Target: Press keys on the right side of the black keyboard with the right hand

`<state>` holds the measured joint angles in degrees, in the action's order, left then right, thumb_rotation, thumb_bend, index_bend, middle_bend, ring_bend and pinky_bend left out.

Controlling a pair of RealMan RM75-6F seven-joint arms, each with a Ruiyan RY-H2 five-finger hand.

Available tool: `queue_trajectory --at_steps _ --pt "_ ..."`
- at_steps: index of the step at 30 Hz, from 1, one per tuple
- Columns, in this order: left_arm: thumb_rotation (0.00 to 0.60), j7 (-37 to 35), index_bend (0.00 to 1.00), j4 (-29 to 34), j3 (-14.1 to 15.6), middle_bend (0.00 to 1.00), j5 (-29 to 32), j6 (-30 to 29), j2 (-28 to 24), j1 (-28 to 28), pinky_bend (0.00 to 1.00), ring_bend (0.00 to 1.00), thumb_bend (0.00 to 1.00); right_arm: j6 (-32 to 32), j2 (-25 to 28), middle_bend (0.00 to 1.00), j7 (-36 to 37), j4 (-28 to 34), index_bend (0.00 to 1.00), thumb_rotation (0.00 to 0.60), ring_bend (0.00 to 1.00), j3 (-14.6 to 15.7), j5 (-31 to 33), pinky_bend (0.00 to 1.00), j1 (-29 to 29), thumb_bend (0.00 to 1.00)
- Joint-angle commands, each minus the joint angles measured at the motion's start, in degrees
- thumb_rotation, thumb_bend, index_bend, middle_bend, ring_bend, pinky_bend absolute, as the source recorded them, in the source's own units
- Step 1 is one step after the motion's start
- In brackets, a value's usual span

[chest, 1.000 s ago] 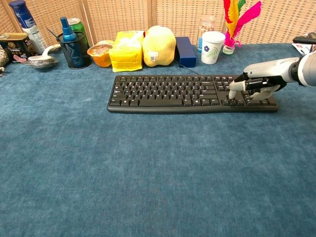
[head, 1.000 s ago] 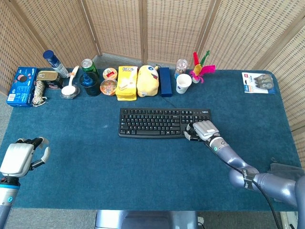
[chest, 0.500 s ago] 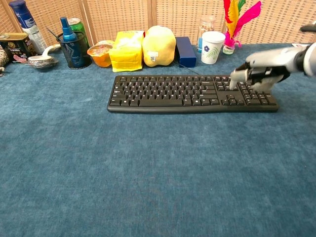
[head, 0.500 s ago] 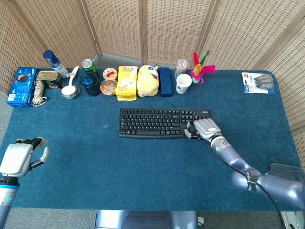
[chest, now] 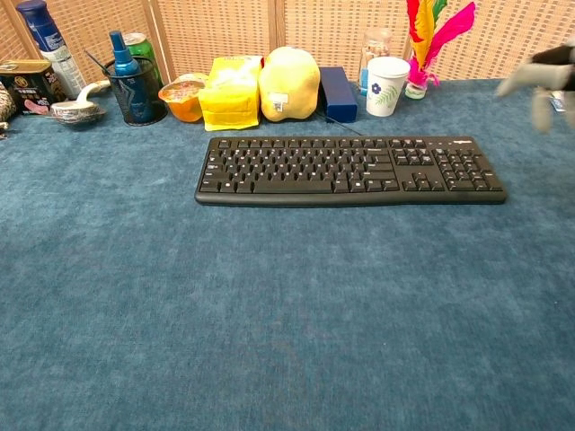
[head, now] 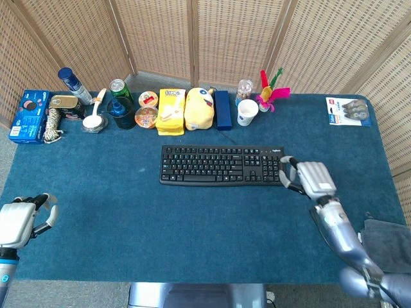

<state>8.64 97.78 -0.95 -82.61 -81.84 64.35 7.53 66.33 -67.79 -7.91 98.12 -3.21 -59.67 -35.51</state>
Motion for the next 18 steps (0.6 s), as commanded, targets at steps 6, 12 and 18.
queue_trajectory --at_steps 6,12,18 --pt "0.035 -1.63 0.40 -0.06 1.36 0.51 -2.02 -1.65 0.36 -1.54 0.42 0.54 0.43 12.12 0.70 0.51 1.23 2.47 0.23 0.000 0.58 5.25 -11.56 0.60 10.51 0.50" --pt "0.033 -1.49 0.40 0.75 2.72 0.51 -3.64 -2.76 0.46 -2.89 0.42 0.54 0.43 17.25 -0.16 0.50 -2.54 2.90 0.24 0.000 0.58 6.43 -15.00 0.59 15.19 0.50" --pt "0.032 -1.94 0.40 0.73 2.46 0.51 -3.67 -2.40 0.46 -2.86 0.42 0.54 0.43 16.87 -0.27 0.50 -2.57 3.03 0.24 0.000 0.58 5.31 -15.25 0.59 16.75 0.50"
